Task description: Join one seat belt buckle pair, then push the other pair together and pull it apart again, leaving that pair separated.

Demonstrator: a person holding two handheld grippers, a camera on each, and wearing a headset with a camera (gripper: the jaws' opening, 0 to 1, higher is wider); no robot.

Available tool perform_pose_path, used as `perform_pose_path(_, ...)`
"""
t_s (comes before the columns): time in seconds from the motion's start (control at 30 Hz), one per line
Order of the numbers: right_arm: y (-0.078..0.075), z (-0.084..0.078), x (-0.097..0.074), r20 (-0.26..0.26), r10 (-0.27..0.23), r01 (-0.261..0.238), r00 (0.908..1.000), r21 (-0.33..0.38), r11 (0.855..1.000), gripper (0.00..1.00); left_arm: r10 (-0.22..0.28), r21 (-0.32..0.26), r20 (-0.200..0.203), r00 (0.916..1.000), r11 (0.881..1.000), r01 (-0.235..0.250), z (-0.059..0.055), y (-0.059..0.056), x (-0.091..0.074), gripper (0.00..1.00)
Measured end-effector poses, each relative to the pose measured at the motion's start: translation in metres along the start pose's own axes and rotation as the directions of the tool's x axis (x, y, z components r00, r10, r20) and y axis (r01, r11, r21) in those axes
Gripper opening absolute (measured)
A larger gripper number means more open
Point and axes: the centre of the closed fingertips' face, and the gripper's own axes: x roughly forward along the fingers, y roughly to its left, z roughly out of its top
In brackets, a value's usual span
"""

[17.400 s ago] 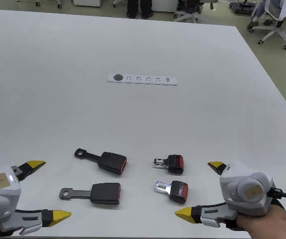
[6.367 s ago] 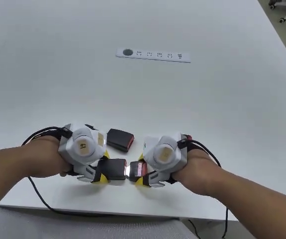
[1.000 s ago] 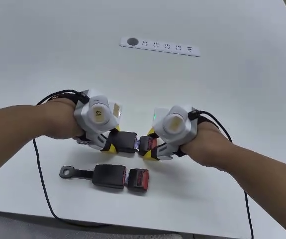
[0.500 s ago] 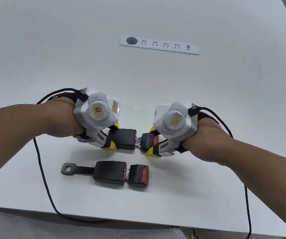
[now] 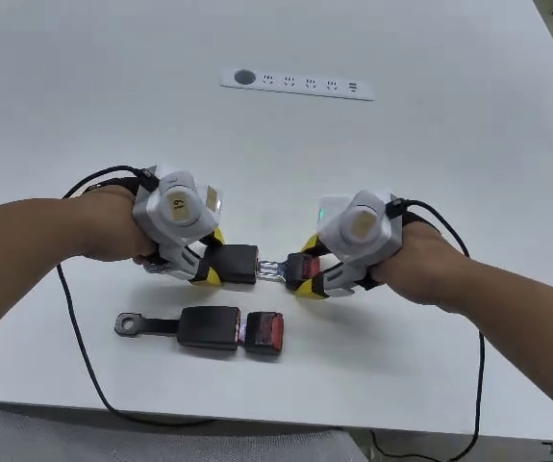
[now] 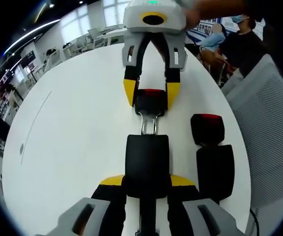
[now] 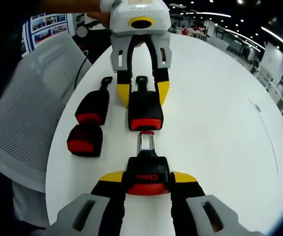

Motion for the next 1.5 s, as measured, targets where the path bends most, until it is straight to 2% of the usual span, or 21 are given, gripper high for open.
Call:
perform_pose_path(0.17,0.001,-0.021,-0.013,-0.013,-0.004,0.004,0.9999,0.01,1.0,0.32,-0.002,0.0,-0.001,1.0,1.0,0.002,0.001,0.0,0.0,0.32)
perform_pose_path(0.27,-0.002,-0.039,-0.021,-0.045,-0.013,0.012,0.9989,-0.012,1.0,0.32,0.002,0.005,-0.004,1.0,1.0,-0.002,0.001,-0.001,-0.001,0.32)
perform_pose_path(0.3,-0.003,-0.042,-0.023,-0.041,-0.015,0.015,0.9991,-0.003,1.0,0.32,0.004,0.008,-0.007,1.0,1.0,-0.003,0.001,0.0,0.0,0.32)
perform_pose_path(0.43,-0.006,-0.058,-0.034,-0.076,-0.018,0.018,0.997,0.006,1.0,0.33,-0.004,0.017,-0.021,0.9998,1.0,0.005,0.001,0.0,0.0,0.32)
perform_pose_path(0.57,0.0,-0.071,-0.043,-0.098,-0.004,0.008,0.9951,0.032,0.999,0.33,-0.004,0.025,-0.035,0.9994,1.0,0.005,-0.001,0.001,0.001,0.32)
perform_pose_path(0.73,-0.005,-0.08,-0.047,-0.103,-0.012,0.016,0.9946,0.04,0.999,0.33,-0.018,0.025,-0.037,0.9991,1.0,0.019,0.001,-0.002,0.0,0.33)
perform_pose_path(0.87,-0.005,-0.08,-0.048,-0.121,-0.032,0.037,0.9921,0.038,0.999,0.37,-0.014,0.021,-0.038,0.9992,1.0,0.015,0.001,-0.001,0.0,0.34)
perform_pose_path(1.0,-0.006,-0.078,-0.047,-0.135,-0.063,0.069,0.9888,0.037,0.997,0.43,0.035,0.019,-0.038,0.9987,0.999,-0.034,-0.002,0.009,-0.001,0.41)
perform_pose_path(1.1,-0.006,-0.074,-0.052,-0.124,-0.087,0.1,0.9885,0.102,0.99,0.44,0.054,0.027,-0.041,0.9977,0.998,-0.052,-0.004,0.007,-0.007,0.49)
perform_pose_path(1.17,-0.005,-0.065,-0.059,-0.087,-0.122,0.132,0.9887,0.117,0.984,0.46,0.081,-0.009,0.003,0.9967,0.997,-0.081,0.001,0.01,-0.012,0.49)
perform_pose_path(1.27,-0.002,-0.058,-0.064,-0.063,-0.156,0.164,0.9857,0.145,0.976,0.51,0.139,-0.041,0.032,0.9897,0.99,-0.138,0.008,0.012,-0.029,0.5)
perform_pose_path(1.37,0.002,-0.046,-0.068,-0.025,-0.202,0.204,0.979,0.163,0.965,0.55,0.181,-0.046,0.047,0.9824,0.983,-0.179,0.01,0.007,-0.044,0.53)
perform_pose_path(1.4,0.004,-0.041,-0.069,-0.008,-0.214,0.212,0.9768,0.166,0.963,0.56,0.203,-0.063,0.048,0.9781,0.978,-0.2,0.01,0.004,-0.048,0.54)
perform_pose_path(1.43,0.006,-0.037,-0.07,-0.001,-0.225,0.222,0.9743,0.165,0.961,0.57,0.209,-0.073,0.051,0.9766,0.976,-0.205,0.007,0.003,-0.048,0.55)
perform_pose_path(1.47,0.008,-0.032,-0.069,0.01,-0.243,0.238,0.9699,0.167,0.957,0.58,0.215,-0.082,0.056,0.975,0.974,-0.21,0.007,-0.002,-0.05,0.56)
perform_pose_path(1.5,0.012,-0.028,-0.07,0.018,-0.246,0.239,0.9692,0.169,0.956,0.59,0.221,-0.093,0.061,0.9733,0.972,-0.215,0.01,-0.011,-0.052,0.57)
